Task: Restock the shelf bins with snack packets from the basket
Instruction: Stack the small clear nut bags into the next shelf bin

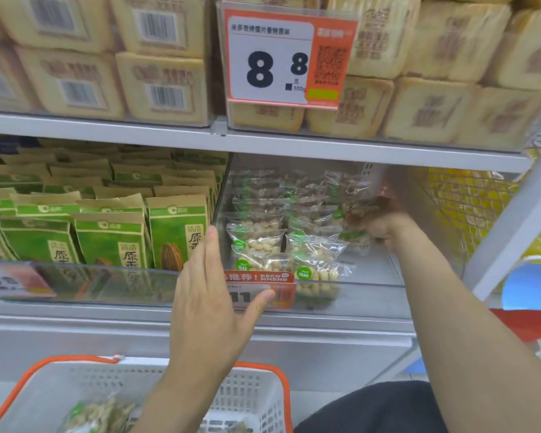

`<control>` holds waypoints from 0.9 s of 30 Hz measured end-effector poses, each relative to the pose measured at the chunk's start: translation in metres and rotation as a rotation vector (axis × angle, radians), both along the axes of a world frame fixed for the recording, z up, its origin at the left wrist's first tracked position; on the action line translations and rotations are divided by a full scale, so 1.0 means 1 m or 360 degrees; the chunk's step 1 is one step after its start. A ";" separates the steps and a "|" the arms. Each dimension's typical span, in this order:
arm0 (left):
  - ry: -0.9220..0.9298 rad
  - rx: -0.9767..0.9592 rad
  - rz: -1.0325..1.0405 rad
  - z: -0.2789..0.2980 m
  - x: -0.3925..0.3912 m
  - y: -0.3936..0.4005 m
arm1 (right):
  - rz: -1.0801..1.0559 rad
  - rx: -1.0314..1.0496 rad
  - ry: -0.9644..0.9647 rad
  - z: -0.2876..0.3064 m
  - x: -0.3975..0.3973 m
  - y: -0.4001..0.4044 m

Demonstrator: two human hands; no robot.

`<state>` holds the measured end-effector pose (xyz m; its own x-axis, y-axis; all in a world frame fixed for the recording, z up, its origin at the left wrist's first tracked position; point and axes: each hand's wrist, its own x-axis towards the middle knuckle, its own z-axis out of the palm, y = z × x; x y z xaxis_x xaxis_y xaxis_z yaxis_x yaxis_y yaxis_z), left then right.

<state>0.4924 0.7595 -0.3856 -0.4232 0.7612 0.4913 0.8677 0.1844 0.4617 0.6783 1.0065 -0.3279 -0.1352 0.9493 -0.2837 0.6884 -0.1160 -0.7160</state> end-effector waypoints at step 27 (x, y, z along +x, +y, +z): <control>0.0031 0.0103 0.0008 -0.007 0.002 0.003 | -0.0162 0.0184 -0.0024 -0.016 0.010 0.006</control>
<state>0.4941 0.7622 -0.3931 -0.4171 0.7253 0.5476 0.8756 0.1592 0.4561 0.6886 1.0129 -0.3440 -0.0328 0.9844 -0.1727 0.6881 -0.1031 -0.7183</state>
